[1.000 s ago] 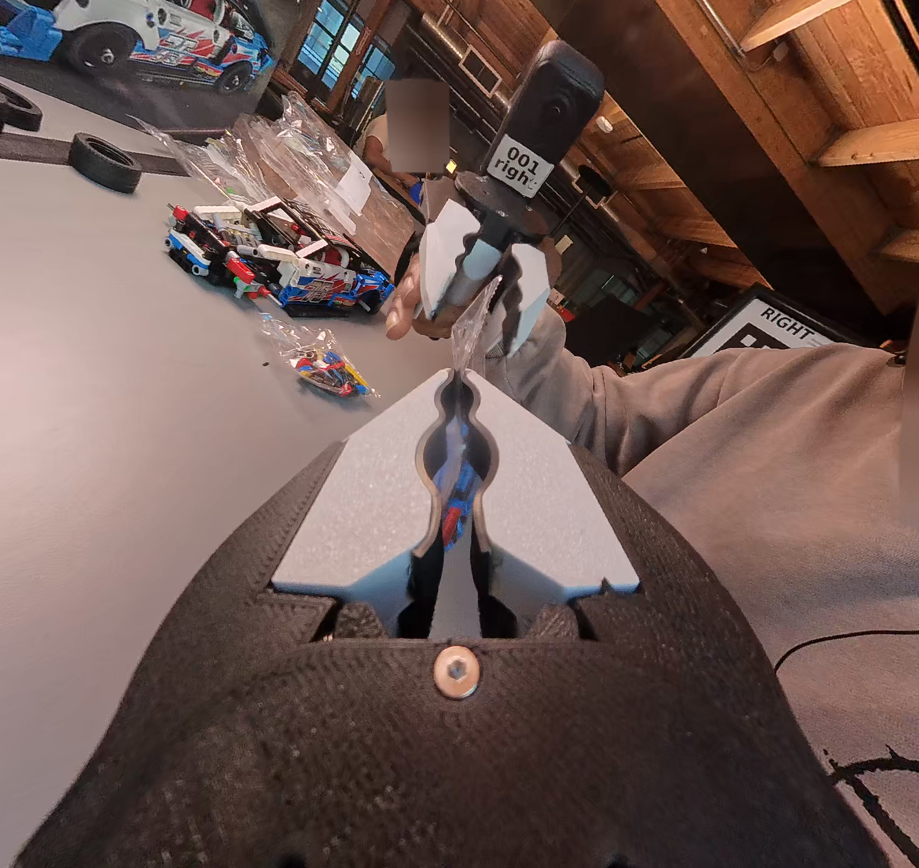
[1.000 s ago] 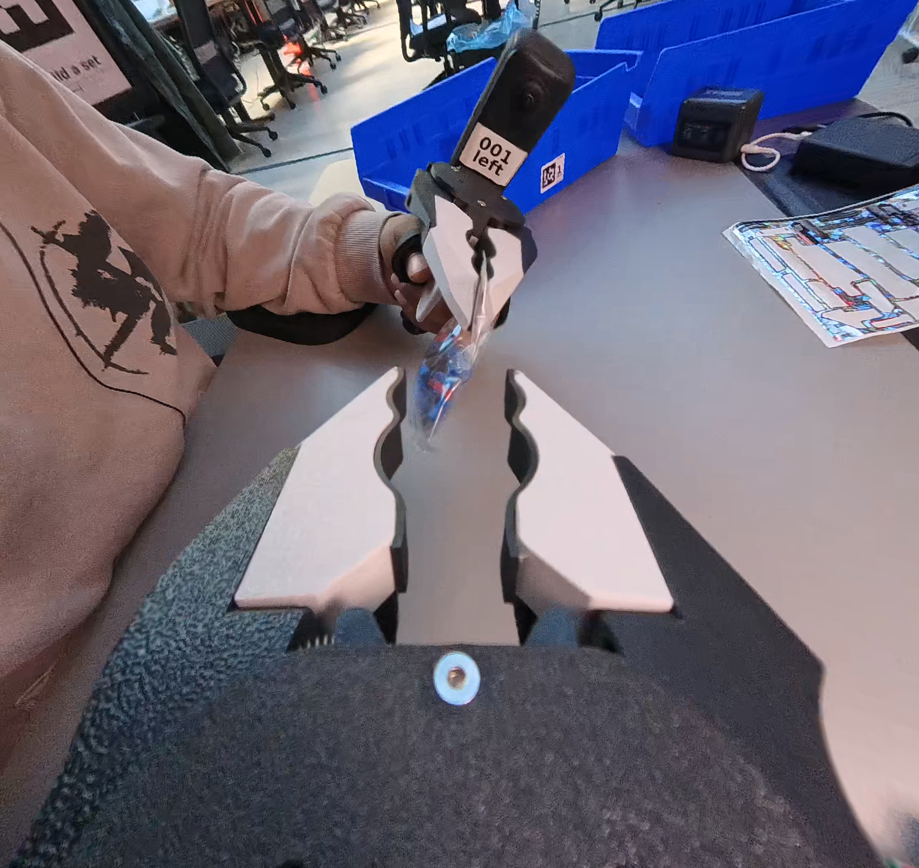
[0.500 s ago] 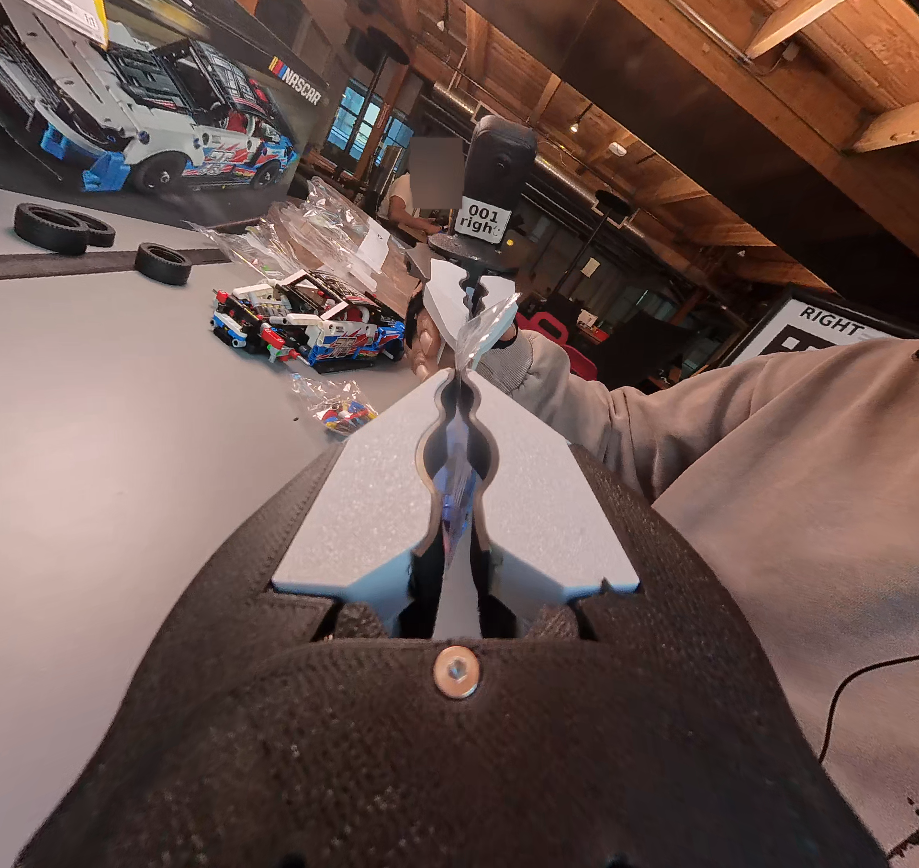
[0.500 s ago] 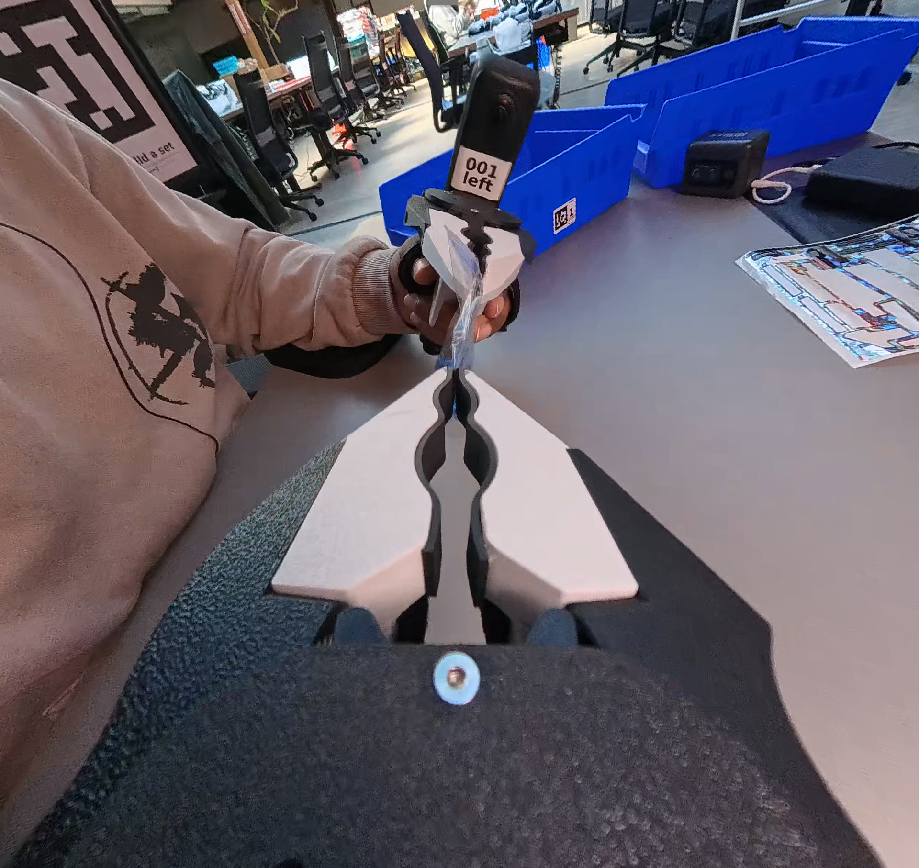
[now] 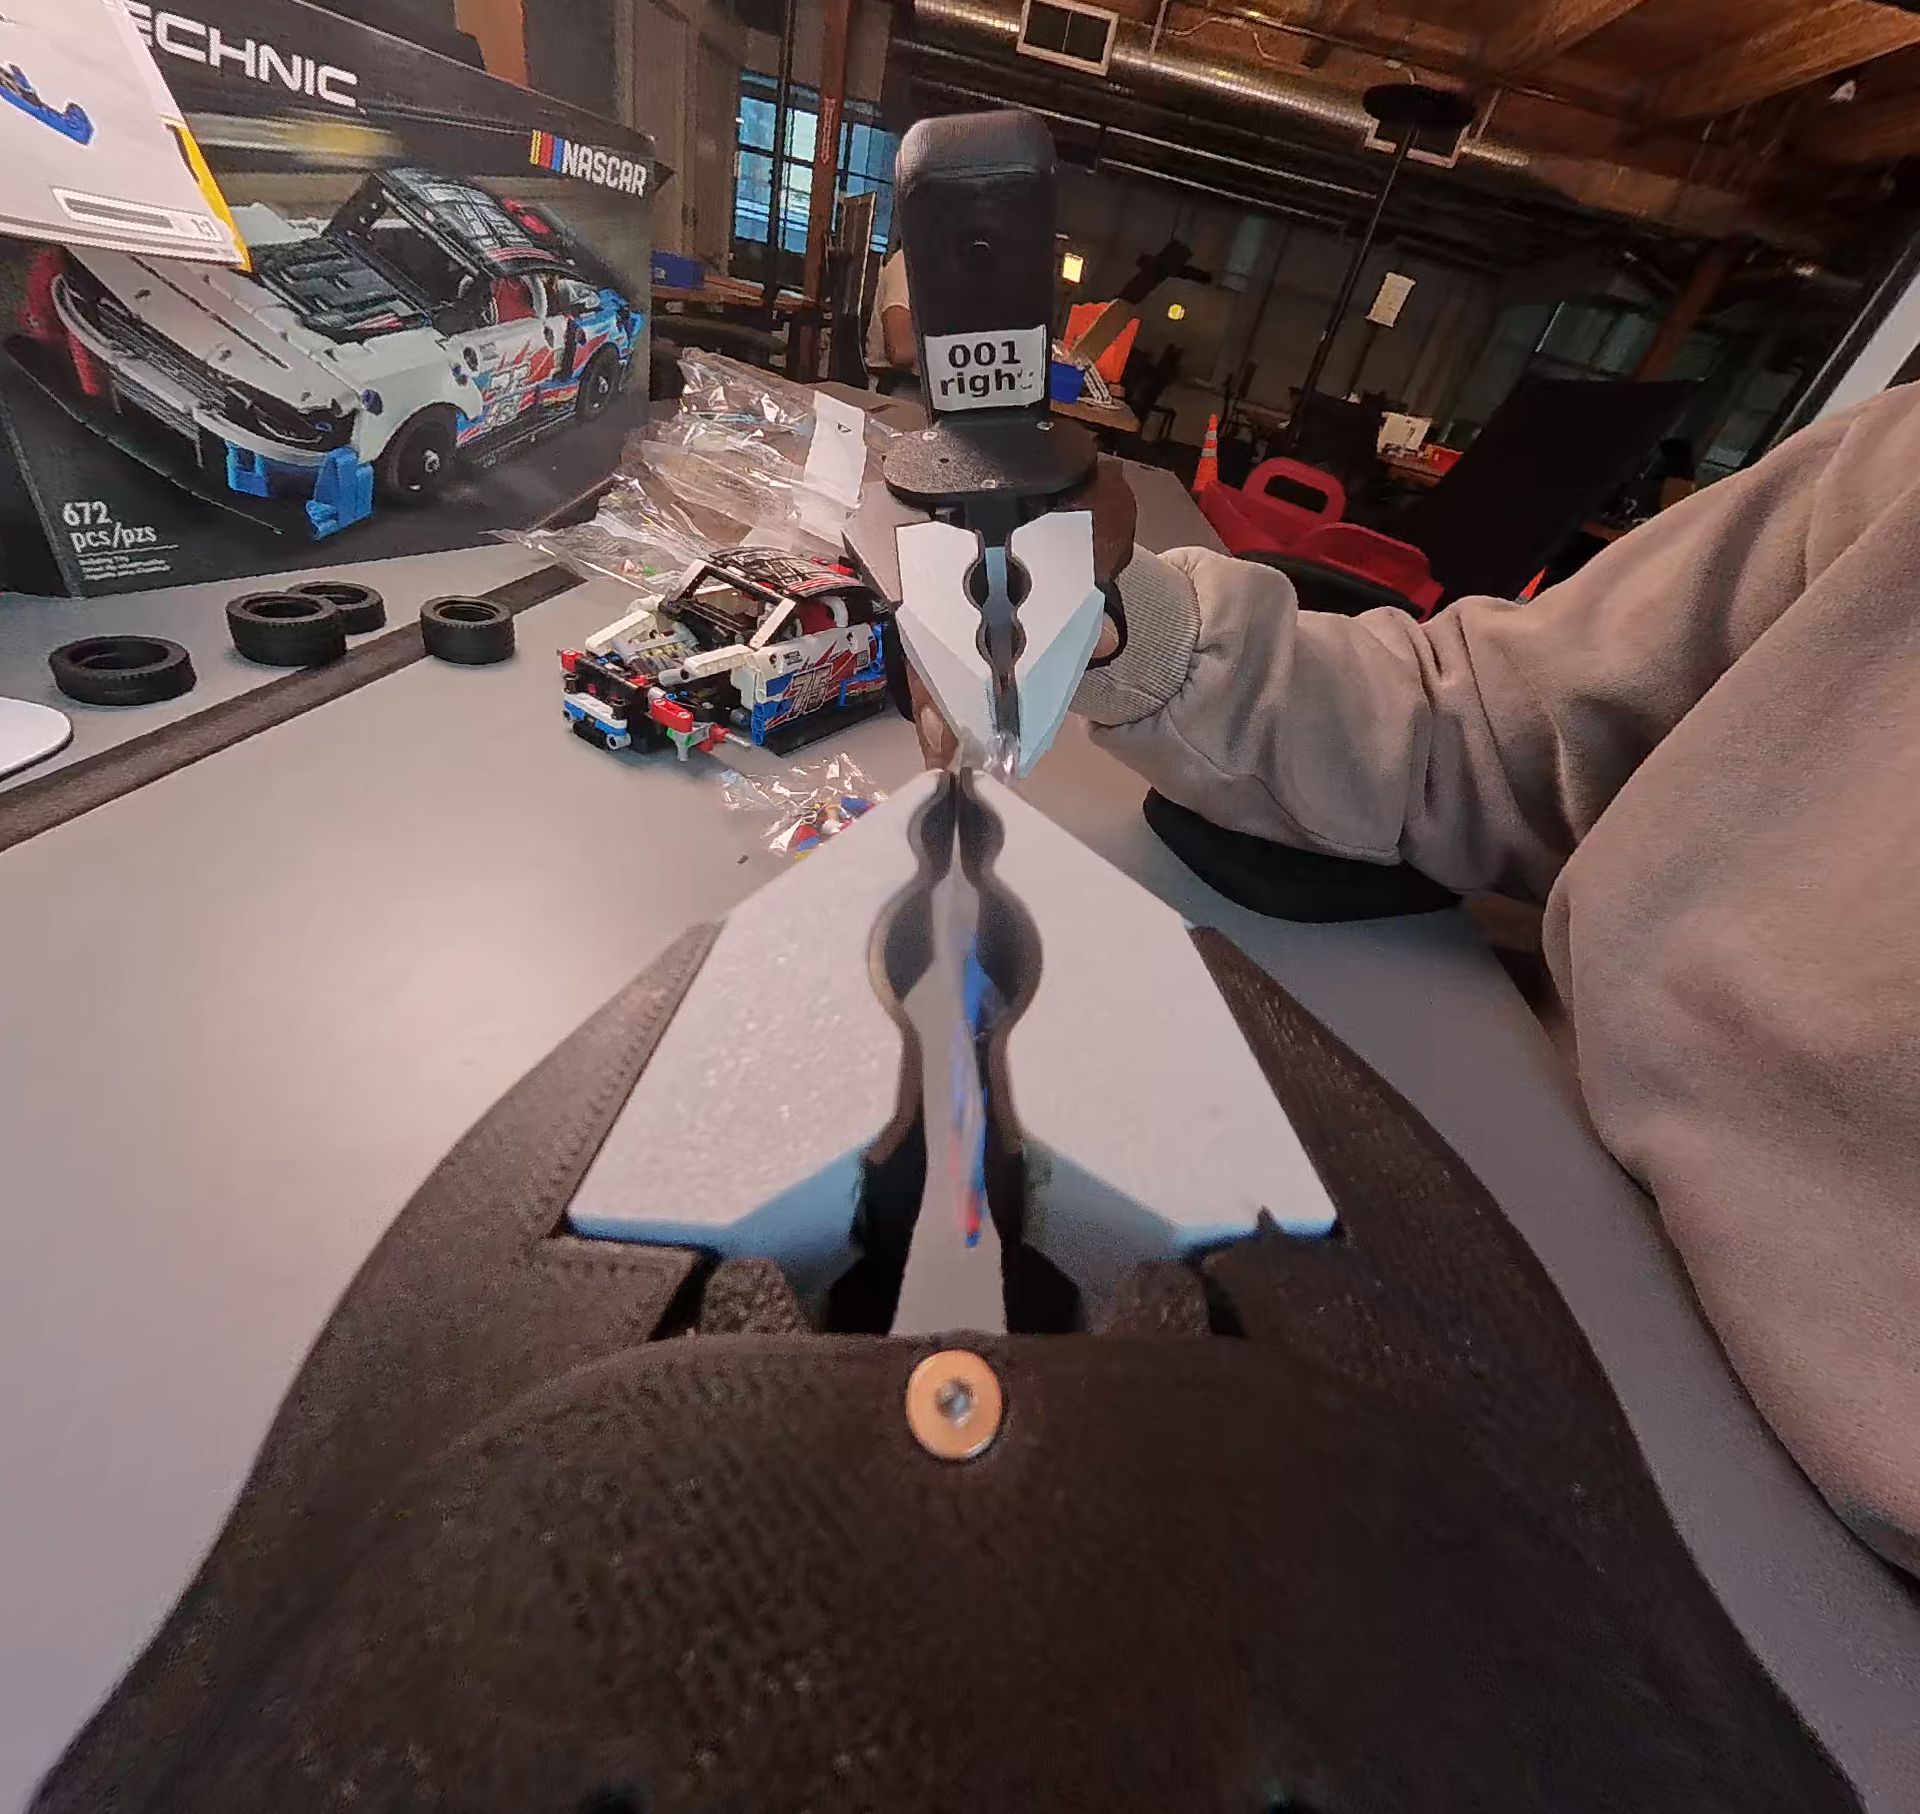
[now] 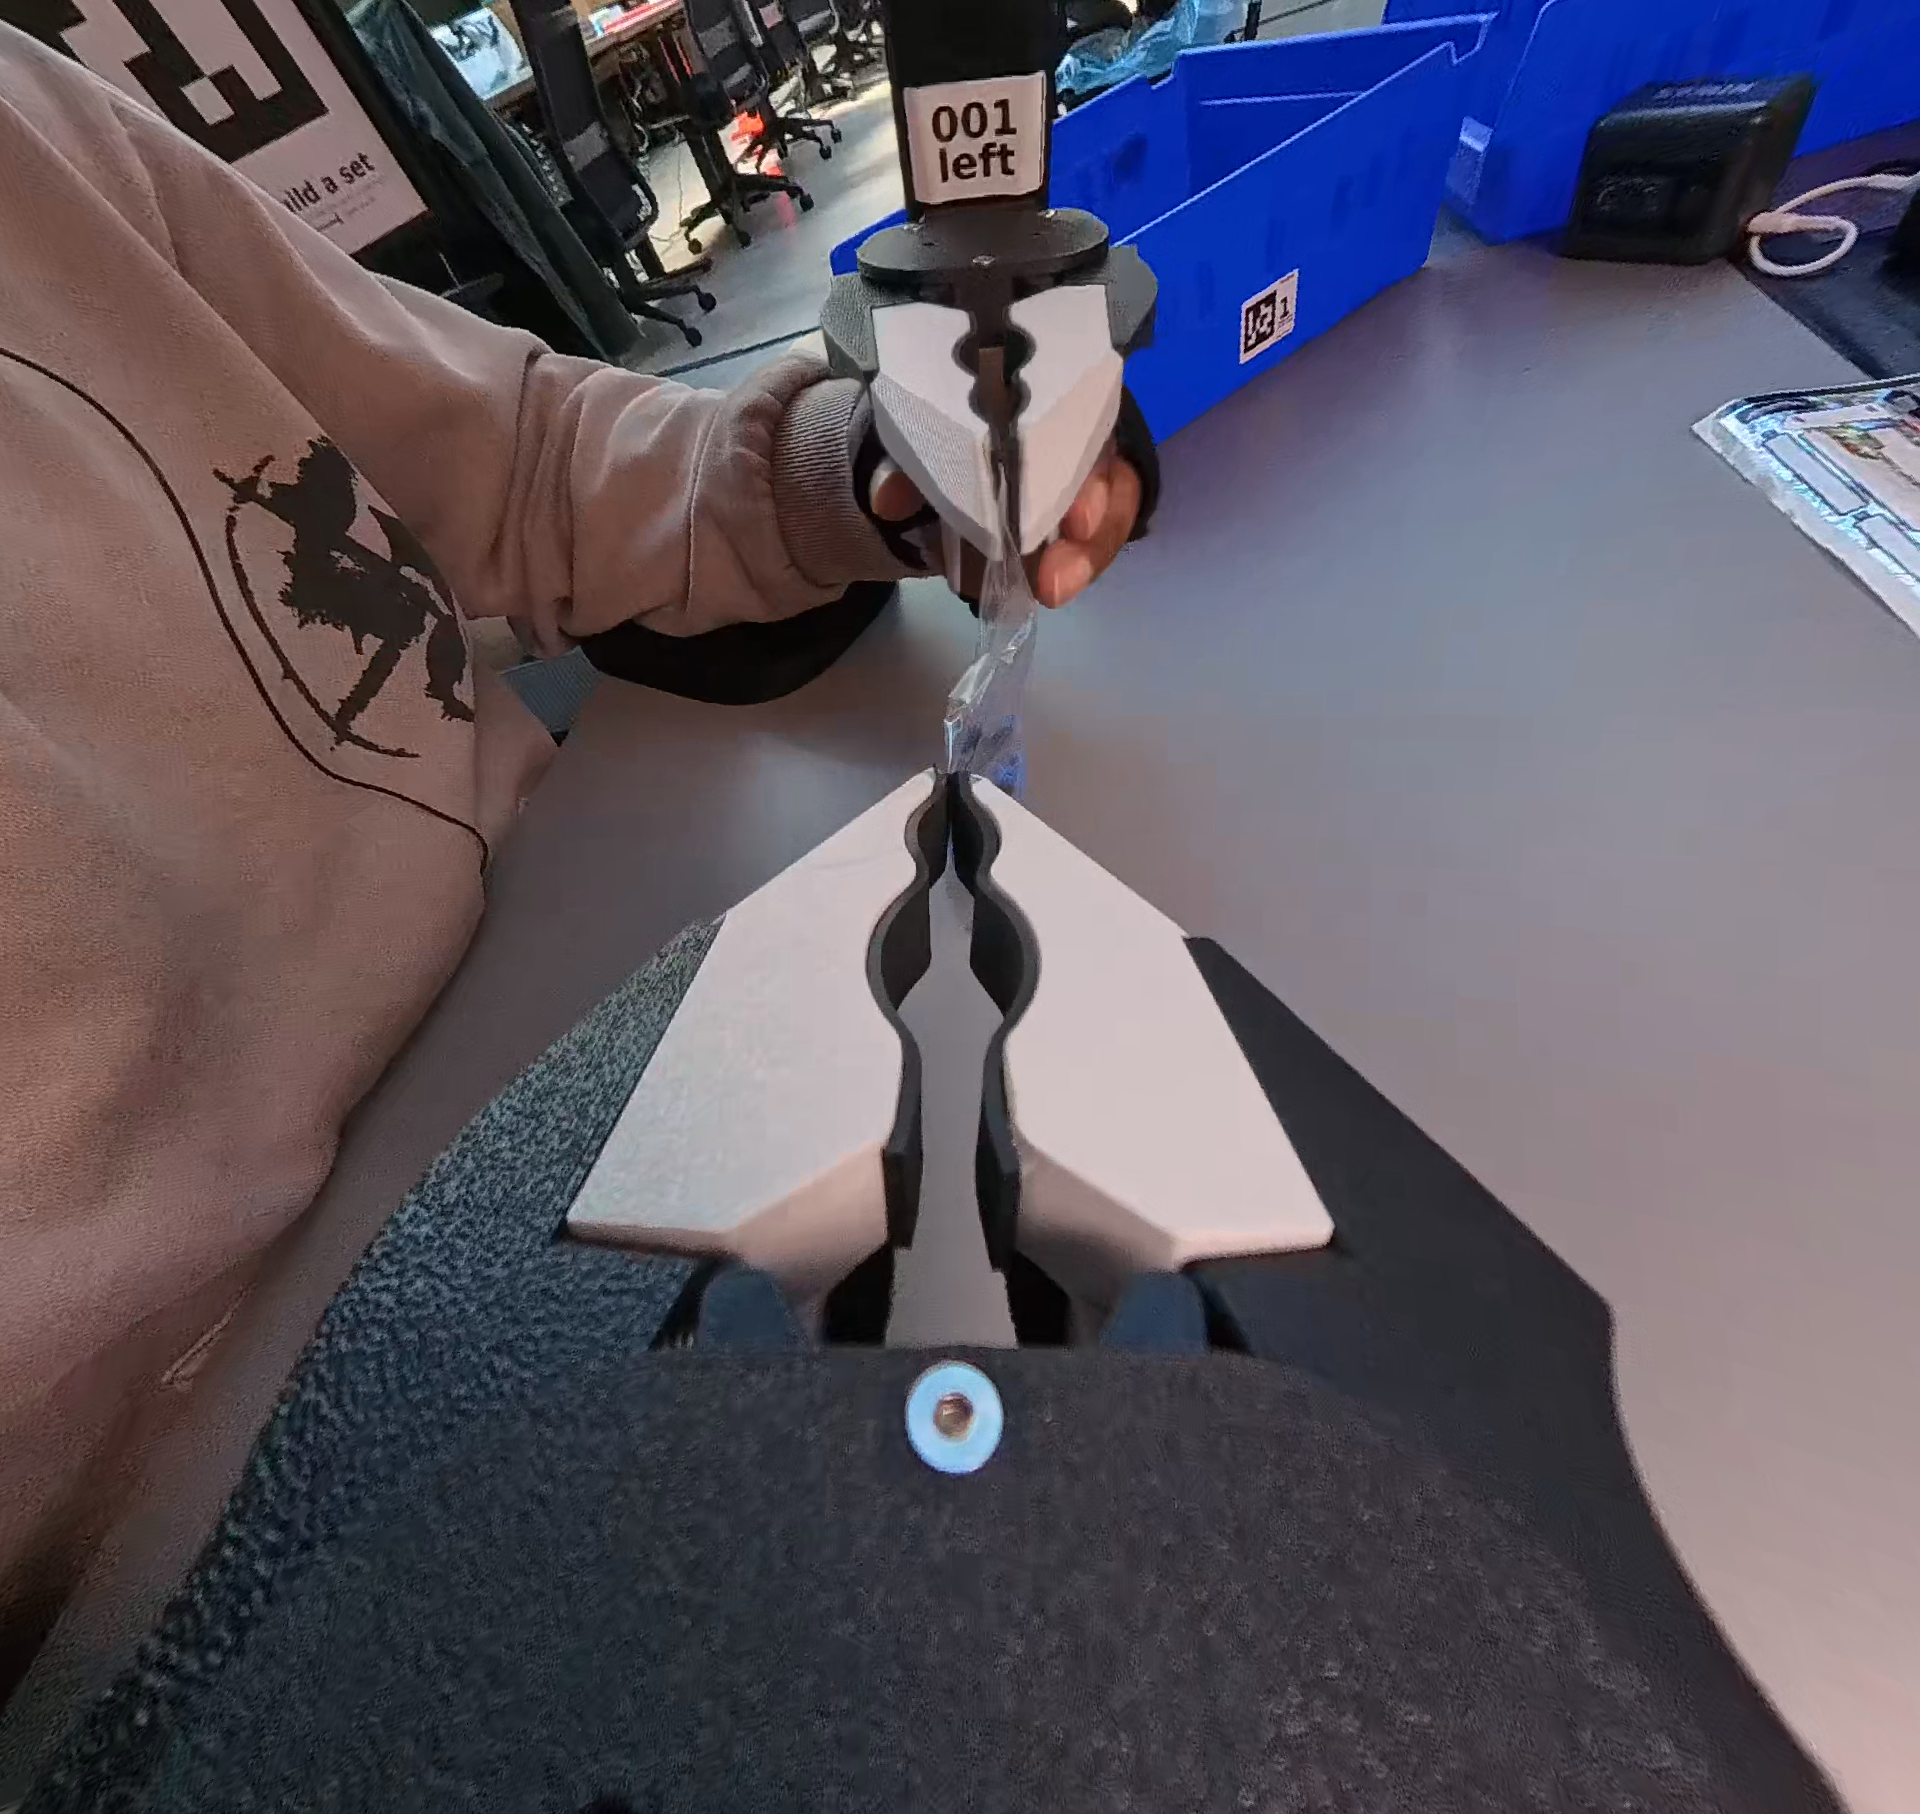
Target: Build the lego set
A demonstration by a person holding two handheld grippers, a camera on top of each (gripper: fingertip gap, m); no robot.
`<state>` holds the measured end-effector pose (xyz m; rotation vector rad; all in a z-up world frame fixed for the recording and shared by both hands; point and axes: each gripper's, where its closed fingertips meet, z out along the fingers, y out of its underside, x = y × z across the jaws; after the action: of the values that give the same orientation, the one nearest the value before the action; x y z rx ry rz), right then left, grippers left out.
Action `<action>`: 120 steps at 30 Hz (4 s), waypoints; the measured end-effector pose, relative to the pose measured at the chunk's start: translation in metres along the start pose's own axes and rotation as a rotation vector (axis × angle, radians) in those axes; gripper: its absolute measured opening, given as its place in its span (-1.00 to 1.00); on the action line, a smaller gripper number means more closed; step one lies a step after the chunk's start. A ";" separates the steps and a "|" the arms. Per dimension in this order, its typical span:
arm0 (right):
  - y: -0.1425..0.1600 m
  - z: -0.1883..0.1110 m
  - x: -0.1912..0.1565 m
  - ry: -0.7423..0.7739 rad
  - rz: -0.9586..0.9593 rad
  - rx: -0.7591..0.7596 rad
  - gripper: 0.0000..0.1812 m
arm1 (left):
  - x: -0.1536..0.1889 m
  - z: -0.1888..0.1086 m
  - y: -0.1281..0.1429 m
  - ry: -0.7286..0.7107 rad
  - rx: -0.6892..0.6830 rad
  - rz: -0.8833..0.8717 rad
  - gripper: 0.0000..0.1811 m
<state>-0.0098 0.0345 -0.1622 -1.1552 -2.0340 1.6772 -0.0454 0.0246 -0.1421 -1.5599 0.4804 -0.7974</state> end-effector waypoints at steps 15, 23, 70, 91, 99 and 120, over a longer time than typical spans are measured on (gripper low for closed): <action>-0.007 -0.002 0.005 0.133 -0.133 -0.029 -0.65 | 0.005 0.003 0.008 0.088 -0.072 -0.189 -1.00; -0.002 0.016 0.007 0.241 -0.278 -0.136 -0.96 | 0.015 0.007 0.012 0.135 -0.095 -0.197 -1.00; -0.010 0.028 -0.012 0.092 -0.174 -0.040 -0.98 | 0.028 0.012 0.024 0.176 -0.180 -0.213 -1.00; 0.031 0.027 -0.039 -0.100 0.650 0.233 -1.00 | 0.060 0.024 0.058 0.386 -0.375 -0.542 -1.00; 0.041 0.015 -0.007 0.089 0.519 0.210 -1.00 | 0.026 0.040 0.067 0.286 -0.319 -0.590 -1.00; 0.044 0.016 -0.007 0.581 -0.848 -0.119 -1.00 | 0.023 0.041 0.070 0.264 -0.316 -0.562 -1.00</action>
<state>0.0021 0.0188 -0.2058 -0.5506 -1.8371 0.7155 0.0100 0.0255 -0.2056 -1.9266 0.3687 -1.4236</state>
